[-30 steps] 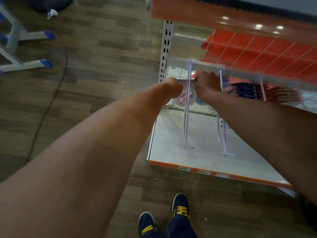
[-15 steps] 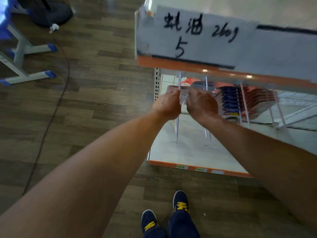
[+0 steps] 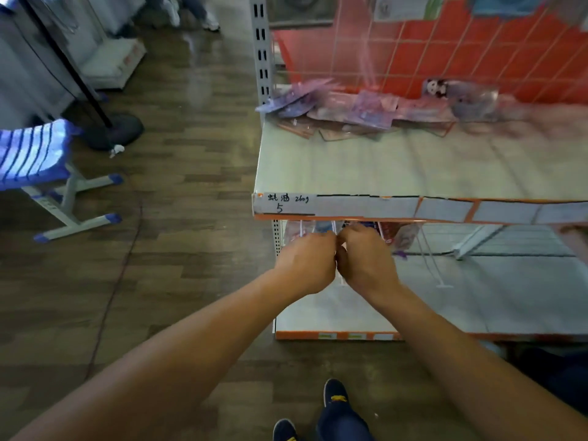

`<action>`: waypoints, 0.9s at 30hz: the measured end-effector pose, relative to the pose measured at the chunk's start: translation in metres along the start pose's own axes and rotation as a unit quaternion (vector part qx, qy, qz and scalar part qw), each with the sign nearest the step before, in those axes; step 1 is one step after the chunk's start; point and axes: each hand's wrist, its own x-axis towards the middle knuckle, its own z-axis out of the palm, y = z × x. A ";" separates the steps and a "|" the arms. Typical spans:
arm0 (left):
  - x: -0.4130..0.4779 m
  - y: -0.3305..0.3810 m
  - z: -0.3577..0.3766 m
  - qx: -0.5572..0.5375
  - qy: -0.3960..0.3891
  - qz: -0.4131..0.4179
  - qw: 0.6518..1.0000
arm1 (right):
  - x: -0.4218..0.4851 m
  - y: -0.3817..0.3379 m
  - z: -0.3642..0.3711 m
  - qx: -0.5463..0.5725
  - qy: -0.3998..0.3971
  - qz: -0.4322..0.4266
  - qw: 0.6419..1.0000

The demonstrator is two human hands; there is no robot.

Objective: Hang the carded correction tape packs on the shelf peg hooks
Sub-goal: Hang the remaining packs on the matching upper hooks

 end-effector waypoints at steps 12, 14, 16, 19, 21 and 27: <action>0.035 0.061 -0.104 0.009 0.109 0.033 0.993 | 0.029 0.026 -0.124 0.037 0.066 -0.007 0.997; 0.053 0.063 -0.102 -0.010 0.102 0.026 0.994 | 0.041 0.039 -0.124 0.084 0.061 0.034 0.994; 0.072 0.065 -0.102 -0.037 0.105 0.010 0.994 | 0.056 0.051 -0.125 0.154 0.058 0.084 0.983; 0.099 0.069 -0.103 -0.083 0.119 -0.022 0.989 | 0.083 0.067 -0.124 0.230 0.044 0.138 0.962; 0.117 0.071 -0.104 -0.095 0.131 -0.040 0.986 | 0.103 0.075 -0.123 0.270 0.041 0.164 0.948; 0.158 0.080 -0.100 -0.140 0.147 -0.112 0.973 | 0.163 0.076 -0.114 0.386 0.009 0.237 0.892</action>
